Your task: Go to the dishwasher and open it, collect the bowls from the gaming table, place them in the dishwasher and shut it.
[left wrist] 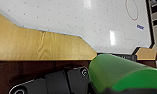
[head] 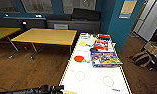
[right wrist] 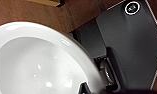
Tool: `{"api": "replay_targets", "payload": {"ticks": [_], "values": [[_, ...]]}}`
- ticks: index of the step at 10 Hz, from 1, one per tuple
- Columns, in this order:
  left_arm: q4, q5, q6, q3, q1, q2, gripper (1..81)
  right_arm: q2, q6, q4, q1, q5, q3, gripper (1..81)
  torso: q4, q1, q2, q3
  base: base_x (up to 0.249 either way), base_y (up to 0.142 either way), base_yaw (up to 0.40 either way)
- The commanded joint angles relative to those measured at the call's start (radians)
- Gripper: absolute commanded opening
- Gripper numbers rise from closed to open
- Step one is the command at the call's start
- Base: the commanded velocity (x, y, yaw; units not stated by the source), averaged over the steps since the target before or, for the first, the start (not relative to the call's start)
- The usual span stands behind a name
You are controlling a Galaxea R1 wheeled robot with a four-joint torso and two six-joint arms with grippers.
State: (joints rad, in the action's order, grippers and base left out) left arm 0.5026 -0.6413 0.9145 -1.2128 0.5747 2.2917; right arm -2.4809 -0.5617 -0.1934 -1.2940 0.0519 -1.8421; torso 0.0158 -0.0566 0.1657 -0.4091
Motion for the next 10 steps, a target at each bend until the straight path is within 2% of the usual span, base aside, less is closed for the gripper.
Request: {"api": "replay_targets", "payload": {"ticks": [1,2,3,5,9,10], "values": [[0.227,0.224,0.000,0.110,0.136,-0.187,1.0,0.021,0.005,-0.020,0.034,-0.041,0.025,1.0,0.000,0.000,0.000,0.038,0.000,0.000,0.000],[0.261,0.261,0.000,0.105,0.185,-0.207,1.0,0.020,0.003,-0.018,0.034,-0.040,0.022,1.0,0.000,0.000,0.000,0.052,0.000,0.000,0.000],[0.299,0.284,0.000,0.090,0.239,-0.208,1.0,0.015,0.005,-0.020,0.028,-0.040,0.015,1.0,0.000,0.000,0.000,0.029,0.000,0.000,0.000],[0.356,0.353,-0.003,0.010,0.346,-0.176,1.0,-0.009,0.005,-0.018,0.015,-0.040,-0.029,1.0,0.000,0.002,0.001,0.045,0.000,0.000,0.000],[0.407,0.552,-0.009,-0.178,0.547,-0.116,1.0,-0.069,0.011,-0.027,-0.031,-0.034,-0.119,1.0,0.000,0.003,0.001,0.044,0.000,0.000,0.000],[0.415,0.581,-0.009,-0.223,0.578,-0.098,1.0,-0.089,0.011,-0.031,-0.037,-0.035,-0.146,1.0,0.000,0.003,0.001,0.044,0.000,0.000,0.000]]}}
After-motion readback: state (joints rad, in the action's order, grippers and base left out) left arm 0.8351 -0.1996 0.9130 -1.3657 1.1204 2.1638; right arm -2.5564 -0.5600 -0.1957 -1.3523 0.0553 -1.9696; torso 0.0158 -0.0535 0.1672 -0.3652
